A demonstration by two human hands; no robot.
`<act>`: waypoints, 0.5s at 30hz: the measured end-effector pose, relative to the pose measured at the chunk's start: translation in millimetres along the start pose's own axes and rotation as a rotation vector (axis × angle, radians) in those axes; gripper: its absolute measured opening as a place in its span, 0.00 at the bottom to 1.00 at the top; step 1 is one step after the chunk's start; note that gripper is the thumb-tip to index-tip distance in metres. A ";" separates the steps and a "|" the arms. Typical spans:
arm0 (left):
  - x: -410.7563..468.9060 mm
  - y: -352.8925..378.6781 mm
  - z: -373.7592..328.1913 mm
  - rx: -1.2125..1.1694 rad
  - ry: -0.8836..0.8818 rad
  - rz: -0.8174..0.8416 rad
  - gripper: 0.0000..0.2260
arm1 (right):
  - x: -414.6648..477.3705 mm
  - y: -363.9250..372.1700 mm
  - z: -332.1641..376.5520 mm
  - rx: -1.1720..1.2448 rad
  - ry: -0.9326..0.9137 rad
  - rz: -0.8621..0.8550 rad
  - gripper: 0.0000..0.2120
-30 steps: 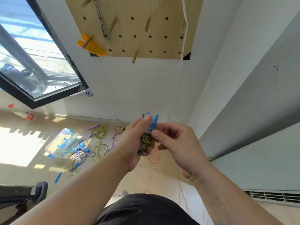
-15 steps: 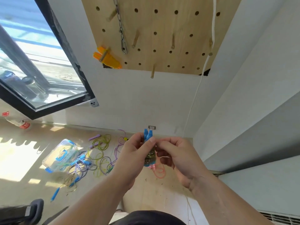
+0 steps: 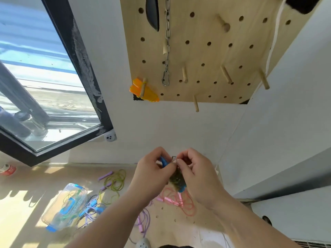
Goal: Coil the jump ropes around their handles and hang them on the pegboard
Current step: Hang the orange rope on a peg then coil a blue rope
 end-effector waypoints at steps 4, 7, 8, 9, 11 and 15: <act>28.9 -24.5 -15.4 0.111 0.107 0.014 0.07 | 33.4 9.3 20.7 -0.054 -0.085 -0.007 0.09; 46.9 -36.2 -32.7 0.210 0.198 -0.004 0.10 | 55.7 11.4 31.6 -0.035 -0.125 -0.006 0.07; 52.7 -39.1 -38.1 0.224 0.216 -0.020 0.10 | 63.6 11.7 34.7 -0.036 -0.140 -0.013 0.07; 60.3 -42.7 -43.3 0.218 0.226 -0.045 0.10 | 73.0 11.8 38.0 -0.041 -0.160 -0.025 0.06; 77.1 -49.2 -53.6 0.187 0.237 -0.106 0.08 | 93.5 8.4 43.4 -0.062 -0.199 -0.064 0.04; 111.4 -53.9 -82.3 0.145 0.225 -0.188 0.07 | 138.8 -6.9 52.3 -0.130 -0.279 -0.103 0.06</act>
Point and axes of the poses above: each hand's wrist, its own x-axis towards the middle knuckle, its own y-axis out of the palm, z = x × y, the point moved 4 cm from there along x, towards the middle knuckle, and after that the axes turned 3 degrees about -y, right-handed, at the moved point
